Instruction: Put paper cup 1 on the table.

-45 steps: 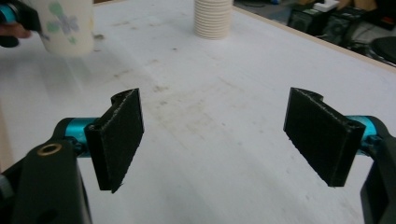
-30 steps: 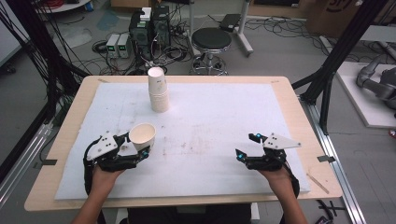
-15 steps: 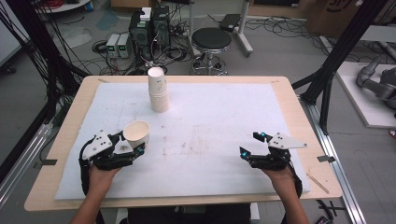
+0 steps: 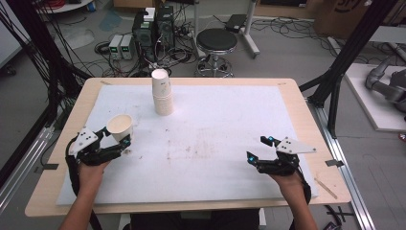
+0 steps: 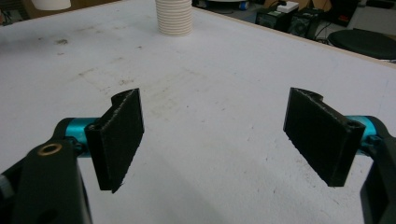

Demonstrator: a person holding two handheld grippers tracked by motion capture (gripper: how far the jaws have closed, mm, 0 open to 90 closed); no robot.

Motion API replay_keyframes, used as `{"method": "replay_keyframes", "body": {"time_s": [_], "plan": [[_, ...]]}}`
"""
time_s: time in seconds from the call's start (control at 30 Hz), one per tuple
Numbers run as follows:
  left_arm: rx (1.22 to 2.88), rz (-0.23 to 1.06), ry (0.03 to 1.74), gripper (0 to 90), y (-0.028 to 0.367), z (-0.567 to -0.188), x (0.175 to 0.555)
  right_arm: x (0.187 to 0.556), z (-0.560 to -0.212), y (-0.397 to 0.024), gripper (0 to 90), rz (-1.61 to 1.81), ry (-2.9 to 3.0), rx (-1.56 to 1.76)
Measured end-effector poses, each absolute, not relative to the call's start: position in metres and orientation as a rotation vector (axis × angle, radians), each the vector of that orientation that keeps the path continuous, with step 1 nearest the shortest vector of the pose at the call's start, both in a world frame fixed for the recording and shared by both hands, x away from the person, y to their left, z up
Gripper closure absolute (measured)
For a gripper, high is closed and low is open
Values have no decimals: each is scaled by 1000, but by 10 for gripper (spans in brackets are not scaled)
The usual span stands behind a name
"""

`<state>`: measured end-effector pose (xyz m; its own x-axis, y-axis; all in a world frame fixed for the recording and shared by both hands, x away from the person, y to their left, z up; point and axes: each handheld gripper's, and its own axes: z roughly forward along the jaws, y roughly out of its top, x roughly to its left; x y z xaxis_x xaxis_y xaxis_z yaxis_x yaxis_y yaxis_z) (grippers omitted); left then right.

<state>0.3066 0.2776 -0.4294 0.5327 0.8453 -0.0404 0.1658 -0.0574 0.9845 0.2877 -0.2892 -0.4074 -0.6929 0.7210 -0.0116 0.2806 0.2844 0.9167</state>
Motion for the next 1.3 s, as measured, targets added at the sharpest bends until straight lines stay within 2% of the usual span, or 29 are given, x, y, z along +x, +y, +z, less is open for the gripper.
{"method": "replay_keyframes", "body": {"time_s": [0.17,0.4,0.73,1.17,1.23,1.3], "plan": [[1562,717,960,314,290,-434,315,286,-408,-291,208,1384,2130,905],[1662,749,1094,315,298,-444,322,285,-408,-292,208,1379,2138,906],[1775,753,1161,319,296,-451,325,285,-408,-291,208,1379,2140,896],[1810,712,1219,312,302,-453,313,284,-408,-291,208,1388,2150,889],[1809,697,1233,295,303,-454,312,284,-407,-290,208,1391,2152,886],[1781,666,1251,199,305,-453,311,284,-407,-290,208,1390,2154,884]]}}
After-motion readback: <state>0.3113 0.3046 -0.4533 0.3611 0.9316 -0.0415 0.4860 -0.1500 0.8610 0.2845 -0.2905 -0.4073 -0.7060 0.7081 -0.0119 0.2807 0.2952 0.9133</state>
